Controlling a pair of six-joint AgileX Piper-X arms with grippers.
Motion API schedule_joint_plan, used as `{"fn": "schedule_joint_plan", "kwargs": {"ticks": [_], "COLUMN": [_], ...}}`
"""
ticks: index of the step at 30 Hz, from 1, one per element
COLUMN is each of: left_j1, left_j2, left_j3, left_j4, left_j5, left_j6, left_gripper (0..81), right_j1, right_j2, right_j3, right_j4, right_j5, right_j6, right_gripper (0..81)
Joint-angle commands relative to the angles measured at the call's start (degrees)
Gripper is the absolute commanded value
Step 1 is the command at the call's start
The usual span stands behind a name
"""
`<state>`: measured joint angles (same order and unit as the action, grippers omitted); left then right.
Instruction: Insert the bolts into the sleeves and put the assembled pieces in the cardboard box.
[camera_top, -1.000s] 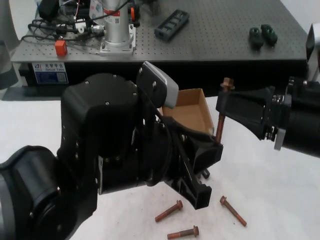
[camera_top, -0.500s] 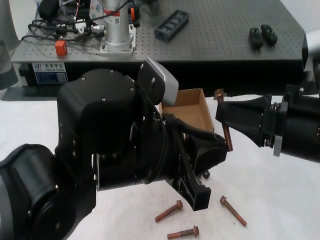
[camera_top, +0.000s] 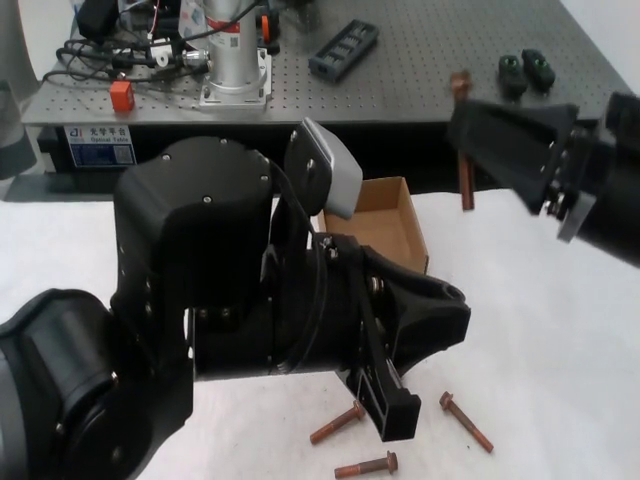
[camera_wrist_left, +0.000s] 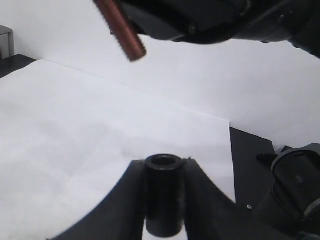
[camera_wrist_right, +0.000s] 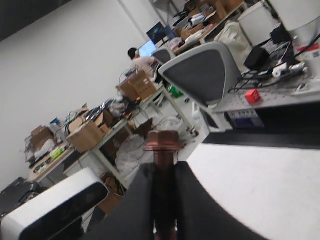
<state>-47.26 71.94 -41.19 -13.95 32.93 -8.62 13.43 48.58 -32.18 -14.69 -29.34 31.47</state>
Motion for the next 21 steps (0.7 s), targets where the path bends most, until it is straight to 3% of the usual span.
{"fn": "schedule_joint_plan", "kwargs": {"ticks": [1,6,12,21], "left_j1": [-0.1,-0.1,-0.1,-0.1], "left_j2": [-0.7,-0.7,-0.7,-0.7], "left_j3": [-0.7,-0.7,-0.7,-0.7], "left_j4": [-2.0,-4.2,-5.4,-5.4], "left_j5": [0.8,0.7,0.9,7.3], "left_j6": [-0.3,-0.4,-0.4,-1.8], "left_gripper": [0.7,0.7,0.7,0.7], "right_j1": [0.1,0.1,0.1,0.1], "right_j2": [-3.7,-9.1,-11.0,-10.9], "right_j3": [0.9,6.1,11.1,11.4], "right_j4": [-2.6,-2.9,-4.2,-14.8], "right_j5": [5.6,7.8,5.0,3.5], "right_j6": [0.4,2.5,5.5,10.0], "right_gripper": [0.0,0.0,0.0,0.0]}}
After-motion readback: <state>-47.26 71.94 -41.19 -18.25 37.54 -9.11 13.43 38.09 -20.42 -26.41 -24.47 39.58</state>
